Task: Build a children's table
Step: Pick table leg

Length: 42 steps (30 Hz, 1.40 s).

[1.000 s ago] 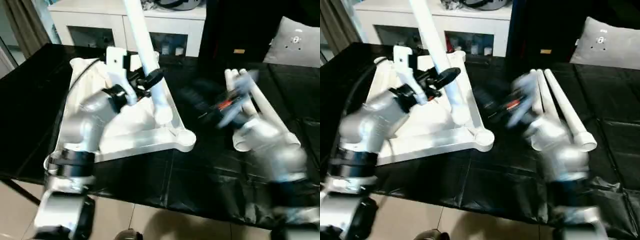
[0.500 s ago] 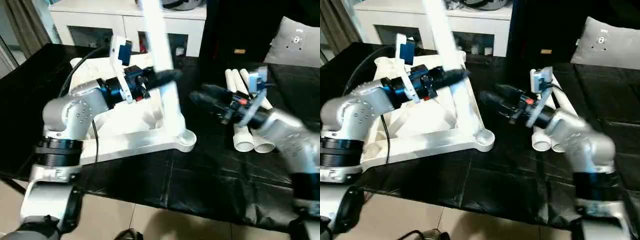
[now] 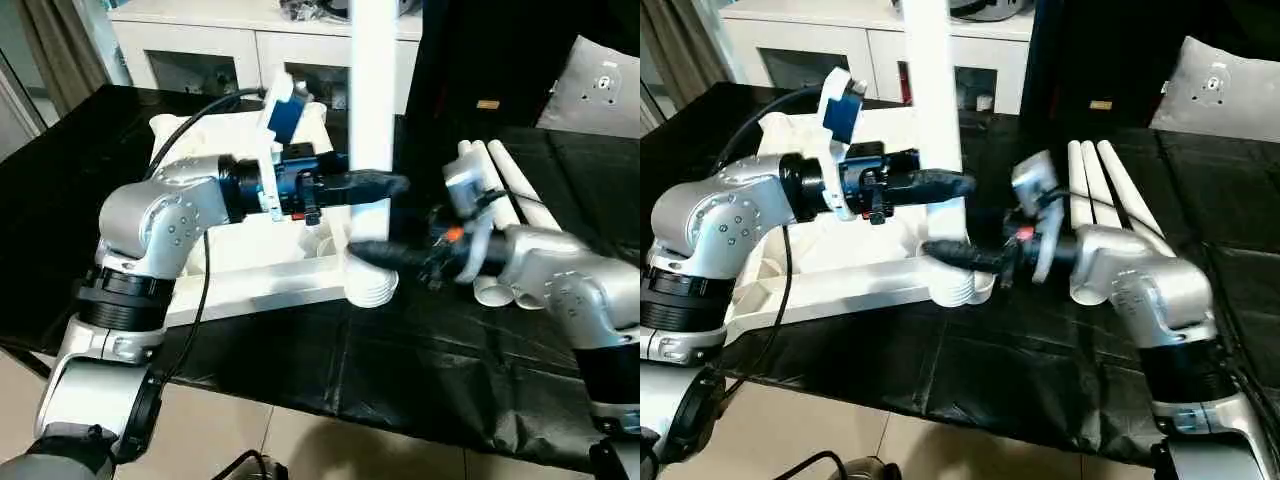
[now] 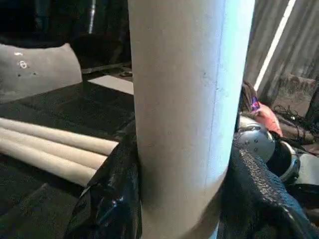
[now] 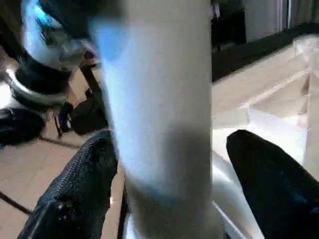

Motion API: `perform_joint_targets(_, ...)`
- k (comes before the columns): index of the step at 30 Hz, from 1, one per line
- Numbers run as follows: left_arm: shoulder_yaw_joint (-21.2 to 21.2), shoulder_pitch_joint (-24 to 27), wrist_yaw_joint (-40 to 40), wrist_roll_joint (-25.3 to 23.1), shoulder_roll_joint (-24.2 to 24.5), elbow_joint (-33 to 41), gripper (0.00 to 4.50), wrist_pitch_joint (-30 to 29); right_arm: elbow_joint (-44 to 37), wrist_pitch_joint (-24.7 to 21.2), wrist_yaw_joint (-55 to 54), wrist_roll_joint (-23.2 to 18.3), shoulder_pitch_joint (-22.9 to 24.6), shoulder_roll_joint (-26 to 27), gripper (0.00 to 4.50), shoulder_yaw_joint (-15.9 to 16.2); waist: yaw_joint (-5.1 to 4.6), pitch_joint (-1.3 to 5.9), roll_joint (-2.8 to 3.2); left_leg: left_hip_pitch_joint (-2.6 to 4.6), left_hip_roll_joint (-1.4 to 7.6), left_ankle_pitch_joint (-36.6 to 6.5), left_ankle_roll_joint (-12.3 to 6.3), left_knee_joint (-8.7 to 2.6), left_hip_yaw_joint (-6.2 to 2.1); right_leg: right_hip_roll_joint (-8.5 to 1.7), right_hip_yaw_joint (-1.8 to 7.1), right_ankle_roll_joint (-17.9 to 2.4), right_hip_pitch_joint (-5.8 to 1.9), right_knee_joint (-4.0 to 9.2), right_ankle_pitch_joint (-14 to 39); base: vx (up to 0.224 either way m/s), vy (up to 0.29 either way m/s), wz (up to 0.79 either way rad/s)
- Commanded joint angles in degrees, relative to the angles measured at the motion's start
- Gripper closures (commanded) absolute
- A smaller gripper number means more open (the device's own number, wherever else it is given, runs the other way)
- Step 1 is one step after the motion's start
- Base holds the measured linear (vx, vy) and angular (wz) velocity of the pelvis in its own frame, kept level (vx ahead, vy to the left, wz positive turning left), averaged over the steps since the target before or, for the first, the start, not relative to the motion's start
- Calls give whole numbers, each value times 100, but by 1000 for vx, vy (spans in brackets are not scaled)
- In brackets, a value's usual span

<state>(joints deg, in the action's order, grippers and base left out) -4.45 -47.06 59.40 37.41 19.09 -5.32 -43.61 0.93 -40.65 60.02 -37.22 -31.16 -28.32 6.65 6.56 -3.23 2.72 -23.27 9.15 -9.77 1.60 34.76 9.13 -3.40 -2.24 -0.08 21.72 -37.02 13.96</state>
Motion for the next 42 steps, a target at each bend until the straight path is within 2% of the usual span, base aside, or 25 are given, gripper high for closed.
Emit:
perform_joint_targets(1, -49, -105, 93, -46, 36, 117, 262, 94, 89, -33, -43, 189, -106, -34, 109, 103, 15, 422, -87, 142, 332, -369, -272, -322, -79, -468, 225, -1524, -259, 401, -207, 0, 0, 0)
perform_joint_targets(3, -84, -84, 126, -91, 45, 121, 262, 120, 164, -48, -73, 216, -132, 3, 138, 97, 14, 423, -102, 138, 331, -372, -285, -321, -77, -476, 232, -1499, -272, 407, -199, 0, 0, 0)
perform_joint_targets(7, -144, -54, 178, -163, 52, 109, 262, 179, 227, -60, -67, 179, -168, 74, 158, 69, 16, 431, -91, 137, 335, -329, -313, -315, -80, -468, 225, -1510, -270, 390, -290, 0, 0, 0)
perform_joint_targets(11, -172, -71, 179, -199, 68, 58, 262, 240, 239, -54, -25, 202, -170, 87, 206, 86, 22, 433, -84, 140, 337, -328, -322, -311, -79, -473, 225, -1528, -268, 387, -310, 0, 0, 0)
perform_joint_targets(16, -211, -51, 127, -375, 80, -16, 262, 382, 210, -46, -17, 232, -108, 125, 237, 104, 21, 437, -84, 142, 336, -320, -317, -309, -79, -468, 221, -1530, -269, 382, -324, 0, 0, 0)
perform_joint_targets(19, -225, -47, 46, -466, 69, -77, 262, 442, 196, -40, -69, 246, -84, 159, 244, 107, 19, 443, -84, 140, 337, -281, -329, -307, -81, -465, 221, -1532, -271, 373, -397, 0, 0, 0)
perform_joint_targets(21, -318, 24, -155, -774, 94, -98, 262, 694, 197, -13, -220, 278, -46, 263, 246, 67, 21, 443, -78, 141, 339, -288, -334, -308, -82, -467, 221, -1530, -266, 374, -404, 0, 0, 0)
perform_joint_targets(22, -318, 24, -155, -774, 94, -98, 262, 694, 197, -13, -220, 278, -46, 263, 246, 67, 21, 443, -78, 141, 339, -288, -334, -308, -82, -467, 221, -1530, -266, 374, -404, 0, 0, 0)
perform_joint_targets(23, -250, 27, -270, -752, 35, -138, 206, 676, 203, 1, -275, 296, -32, 302, 248, 55, 15, 443, -82, 142, 337, -325, -304, -310, -79, -466, 221, -1529, -269, 372, -402, 0, 0, 0)
perform_joint_targets(24, -156, 25, -418, -708, -30, -208, 192, 605, 213, 24, -364, 320, -15, 364, 249, 31, 15, 443, -91, 140, 336, -332, -288, -309, -75, -474, 222, -1546, -271, 367, -425, 0, 0, 0)
perform_joint_targets(29, -86, 296, -464, -662, -70, -3, 192, 659, 249, 191, -753, 438, 70, 629, 253, -53, 17, 455, -72, 144, 341, -307, -286, -309, -81, -472, 216, -1549, -265, 356, -490, 0, 0, 0)
perform_joint_targets(34, -107, 686, -991, -1060, -210, 239, 192, 1141, 284, 541, -1293, 683, 168, 977, 253, -146, -4, 442, -45, 147, 358, -459, -186, -332, -92, -479, 222, -1476, -259, 384, -362, 0, 0, 0)
perform_joint_targets(37, -174, 878, -1213, -1149, -333, 406, 192, 1178, 249, 641, -1547, 739, 226, 1172, 253, -177, 0, 432, -48, 153, 366, -526, -122, -348, -91, -477, 224, -1433, -253, 389, -245, 0, 0, 0)
perform_joint_targets(39, -256, 1040, -1527, -1370, -472, 541, 192, 1363, 213, 759, -1760, 828, 283, 1370, 253, -163, -9, 435, -15, 156, 371, -542, -108, -351, -93, -476, 233, -1398, -236, 393, -271, 0, 0, 0)
perform_joint_targets(42, -320, 1133, -1892, -1650, -559, 575, 192, 1572, 233, 868, -1992, 941, 297, 1518, 253, -190, -15, 441, -37, 149, 359, -542, -76, -355, -95, -471, 232, -1333, -255, 397, -310, 0, 0, 0)
